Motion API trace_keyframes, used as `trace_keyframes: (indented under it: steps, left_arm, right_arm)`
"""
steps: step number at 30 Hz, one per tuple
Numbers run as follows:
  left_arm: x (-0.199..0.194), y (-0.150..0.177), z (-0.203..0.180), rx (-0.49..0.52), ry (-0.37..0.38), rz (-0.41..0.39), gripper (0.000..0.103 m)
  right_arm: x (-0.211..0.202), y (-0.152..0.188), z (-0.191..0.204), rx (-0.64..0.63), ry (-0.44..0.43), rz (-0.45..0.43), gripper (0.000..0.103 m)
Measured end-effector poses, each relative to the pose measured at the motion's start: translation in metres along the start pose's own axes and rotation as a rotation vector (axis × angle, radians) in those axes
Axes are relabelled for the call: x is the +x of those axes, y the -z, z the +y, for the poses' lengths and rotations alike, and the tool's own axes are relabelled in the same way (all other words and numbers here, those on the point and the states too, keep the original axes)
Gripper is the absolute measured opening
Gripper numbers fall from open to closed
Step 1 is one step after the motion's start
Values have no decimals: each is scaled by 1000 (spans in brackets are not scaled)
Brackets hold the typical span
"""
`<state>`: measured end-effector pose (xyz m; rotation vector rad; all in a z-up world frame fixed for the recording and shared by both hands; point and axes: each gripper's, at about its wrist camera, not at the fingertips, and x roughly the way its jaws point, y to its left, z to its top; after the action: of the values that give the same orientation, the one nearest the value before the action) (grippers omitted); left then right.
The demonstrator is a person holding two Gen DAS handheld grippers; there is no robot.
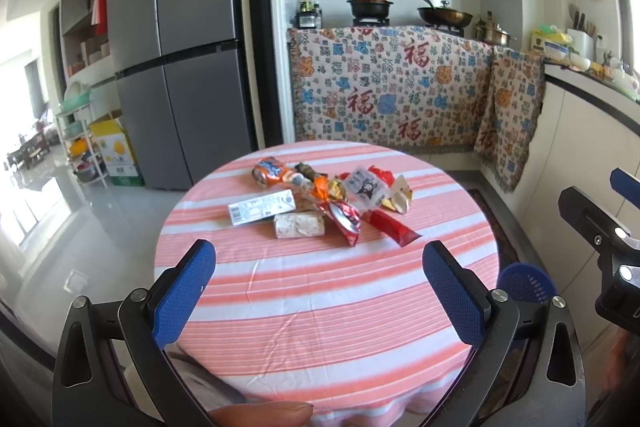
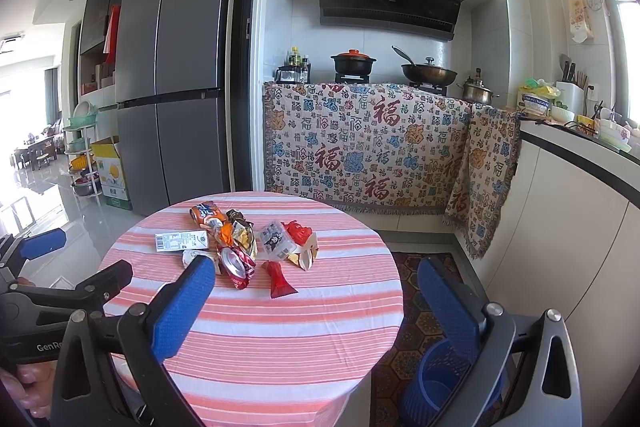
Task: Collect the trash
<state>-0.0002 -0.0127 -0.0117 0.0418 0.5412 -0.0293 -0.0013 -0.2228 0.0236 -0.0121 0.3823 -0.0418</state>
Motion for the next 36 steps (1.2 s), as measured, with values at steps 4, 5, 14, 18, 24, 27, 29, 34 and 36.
trace_keyframes:
  steps: [4,5,14,18,24,27,29,34,36]
  left_arm:
    - [0,-1,0,0,0,1,103]
    - [0,-1,0,0,0,1,103]
    - [1,1,1,-5,0,2,103]
    - [4,1,5,-11,0,8,103]
    - [9,0,15,-18,-13,17,103]
    - [14,-1,21,-30,-17,25,103]
    - [16,0,24,-33,-17,26,103]
    - [23,2,30,-33,-4,31,103]
    - [27,4,33,-38,5,34,103]
  right_arm:
    - [0,0,1,2,0,0,103]
    - [0,0,1,1,0,0,103]
    - [1,0,2,1,1,-1,103]
    - [2,1,2,0,3,-2,103]
    - [2,0,1,-1,1,3,103]
    - [2,1,2,2,2,3,103]
    - [3,1,2,3,1,6,103]
    - [9,4,1,2,-3,16,103]
    - [12,5,0,3,-5,24,103]
